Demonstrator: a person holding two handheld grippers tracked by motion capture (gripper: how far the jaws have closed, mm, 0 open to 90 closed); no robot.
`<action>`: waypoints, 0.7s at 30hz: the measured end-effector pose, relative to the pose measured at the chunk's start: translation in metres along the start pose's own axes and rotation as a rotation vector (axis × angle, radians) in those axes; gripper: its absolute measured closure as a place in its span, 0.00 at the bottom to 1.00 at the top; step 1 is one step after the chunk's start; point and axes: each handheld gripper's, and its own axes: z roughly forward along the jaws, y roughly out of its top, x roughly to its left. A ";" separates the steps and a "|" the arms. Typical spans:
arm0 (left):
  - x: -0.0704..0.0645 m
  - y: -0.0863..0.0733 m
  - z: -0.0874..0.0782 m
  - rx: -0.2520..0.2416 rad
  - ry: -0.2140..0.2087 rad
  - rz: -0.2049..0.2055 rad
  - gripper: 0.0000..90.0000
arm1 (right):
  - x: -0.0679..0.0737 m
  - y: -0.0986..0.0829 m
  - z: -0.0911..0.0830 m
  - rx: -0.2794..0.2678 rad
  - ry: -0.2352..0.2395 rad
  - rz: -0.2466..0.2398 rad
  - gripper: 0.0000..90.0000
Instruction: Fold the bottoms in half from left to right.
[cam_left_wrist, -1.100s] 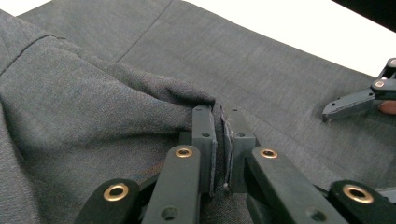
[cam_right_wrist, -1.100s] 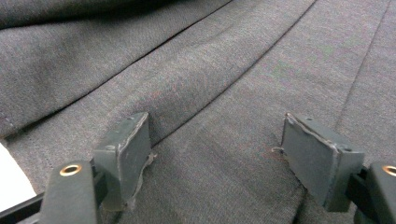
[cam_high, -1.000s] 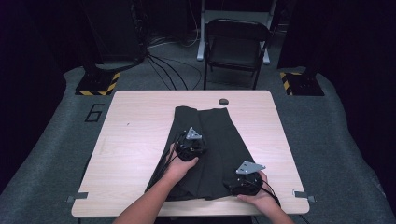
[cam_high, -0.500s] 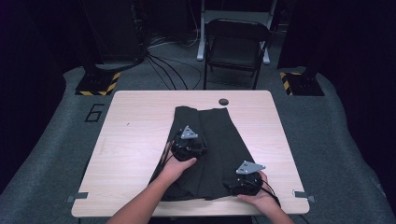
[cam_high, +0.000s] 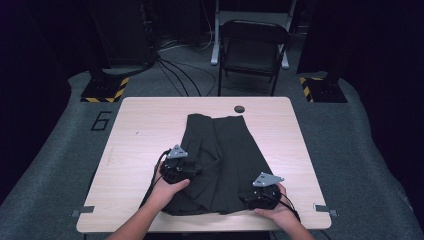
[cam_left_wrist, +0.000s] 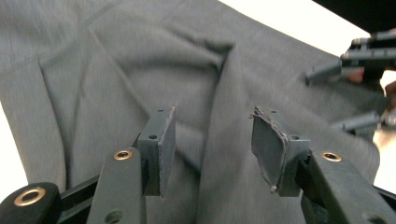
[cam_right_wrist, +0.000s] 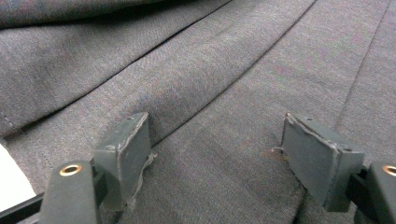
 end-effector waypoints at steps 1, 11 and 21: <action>0.000 -0.004 -0.001 0.008 0.000 -0.002 0.55 | 0.000 0.000 0.000 -0.001 0.000 0.000 0.26; -0.005 -0.024 0.000 0.042 -0.060 -0.002 0.75 | 0.000 0.000 0.000 -0.002 0.000 -0.005 0.26; -0.019 -0.010 -0.005 -0.006 -0.103 0.034 0.95 | -0.001 0.000 0.000 0.000 0.002 -0.009 0.26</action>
